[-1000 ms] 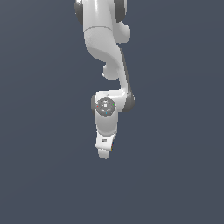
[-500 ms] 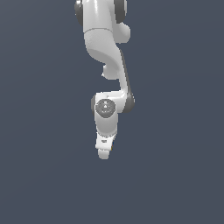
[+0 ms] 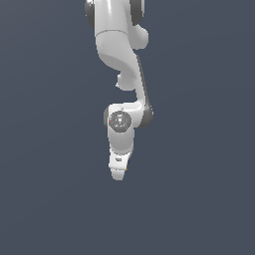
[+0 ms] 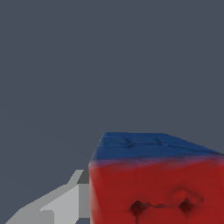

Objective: Pick up the object and move it to a goal position.

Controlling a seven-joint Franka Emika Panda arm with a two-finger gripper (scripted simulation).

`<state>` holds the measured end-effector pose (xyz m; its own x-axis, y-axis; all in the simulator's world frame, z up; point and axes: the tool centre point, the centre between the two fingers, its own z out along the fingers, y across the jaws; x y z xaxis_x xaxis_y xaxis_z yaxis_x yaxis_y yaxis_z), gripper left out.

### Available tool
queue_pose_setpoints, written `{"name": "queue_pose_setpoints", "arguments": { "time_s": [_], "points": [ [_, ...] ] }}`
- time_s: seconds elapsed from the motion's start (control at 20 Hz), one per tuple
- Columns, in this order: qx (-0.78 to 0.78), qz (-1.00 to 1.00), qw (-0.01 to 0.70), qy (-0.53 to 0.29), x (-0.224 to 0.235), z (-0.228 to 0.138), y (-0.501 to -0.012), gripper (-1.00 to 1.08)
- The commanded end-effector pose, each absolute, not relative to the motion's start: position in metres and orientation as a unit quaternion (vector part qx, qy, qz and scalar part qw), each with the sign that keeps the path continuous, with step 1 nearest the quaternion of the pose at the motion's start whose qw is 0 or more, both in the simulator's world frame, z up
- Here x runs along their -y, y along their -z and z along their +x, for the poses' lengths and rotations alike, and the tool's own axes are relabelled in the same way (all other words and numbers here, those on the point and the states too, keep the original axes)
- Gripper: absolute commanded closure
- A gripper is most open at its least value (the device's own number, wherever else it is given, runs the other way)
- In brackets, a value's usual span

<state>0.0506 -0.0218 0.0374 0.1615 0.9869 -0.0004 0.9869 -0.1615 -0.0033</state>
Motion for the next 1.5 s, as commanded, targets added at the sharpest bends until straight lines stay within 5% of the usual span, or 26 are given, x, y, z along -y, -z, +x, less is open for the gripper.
{"name": "queue_pose_setpoints", "arguments": {
  "time_s": [0.0, 0.5, 1.45],
  "points": [
    [0.647, -0.762, 0.000, 0.000, 0.023, 0.050, -0.045, 1.08],
    [0.648, -0.762, -0.001, -0.001, 0.028, 0.032, -0.106, 1.08],
    [0.648, -0.762, 0.000, 0.000, 0.044, -0.017, -0.295, 1.08]
  ]
}}
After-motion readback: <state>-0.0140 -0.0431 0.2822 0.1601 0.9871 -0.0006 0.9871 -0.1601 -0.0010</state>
